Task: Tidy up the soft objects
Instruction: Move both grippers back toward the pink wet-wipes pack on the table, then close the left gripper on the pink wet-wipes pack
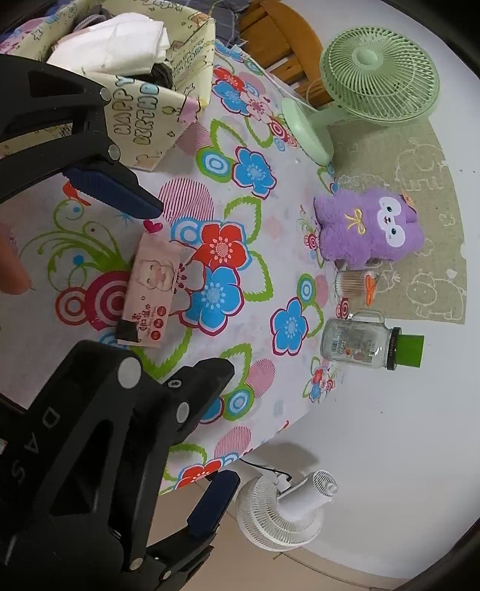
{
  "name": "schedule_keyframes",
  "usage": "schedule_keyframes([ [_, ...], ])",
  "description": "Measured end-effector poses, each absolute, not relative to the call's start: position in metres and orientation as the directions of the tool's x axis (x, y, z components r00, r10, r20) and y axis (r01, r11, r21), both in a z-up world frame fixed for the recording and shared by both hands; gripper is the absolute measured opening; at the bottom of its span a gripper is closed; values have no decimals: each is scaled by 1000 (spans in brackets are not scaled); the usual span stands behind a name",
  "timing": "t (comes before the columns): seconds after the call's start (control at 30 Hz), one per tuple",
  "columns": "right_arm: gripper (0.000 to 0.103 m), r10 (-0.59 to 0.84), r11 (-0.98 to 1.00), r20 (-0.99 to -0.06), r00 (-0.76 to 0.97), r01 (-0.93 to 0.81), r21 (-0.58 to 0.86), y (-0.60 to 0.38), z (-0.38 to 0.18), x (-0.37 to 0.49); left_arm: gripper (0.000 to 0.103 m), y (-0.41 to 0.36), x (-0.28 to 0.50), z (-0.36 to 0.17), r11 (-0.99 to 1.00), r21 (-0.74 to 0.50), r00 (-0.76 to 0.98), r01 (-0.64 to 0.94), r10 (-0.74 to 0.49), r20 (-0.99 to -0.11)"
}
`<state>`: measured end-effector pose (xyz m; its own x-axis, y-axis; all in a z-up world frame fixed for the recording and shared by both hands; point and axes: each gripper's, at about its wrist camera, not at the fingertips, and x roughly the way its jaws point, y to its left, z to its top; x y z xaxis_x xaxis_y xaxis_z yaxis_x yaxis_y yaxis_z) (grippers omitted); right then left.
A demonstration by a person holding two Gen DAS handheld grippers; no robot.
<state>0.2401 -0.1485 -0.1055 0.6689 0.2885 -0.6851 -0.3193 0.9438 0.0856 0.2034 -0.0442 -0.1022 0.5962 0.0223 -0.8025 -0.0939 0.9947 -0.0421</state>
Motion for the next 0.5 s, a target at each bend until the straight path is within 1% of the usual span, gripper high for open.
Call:
schedule_keyframes([
  [0.3,96,275,946,-701,658,-317,74,-143,-117,254,90,-39,217,-117,991,-56,575,-122,25,-818],
  [0.5,96,268,948,-711,650,-311,74,-144,-124,258,90,-37,225,-128,990,-75,545,-121,4,-838],
])
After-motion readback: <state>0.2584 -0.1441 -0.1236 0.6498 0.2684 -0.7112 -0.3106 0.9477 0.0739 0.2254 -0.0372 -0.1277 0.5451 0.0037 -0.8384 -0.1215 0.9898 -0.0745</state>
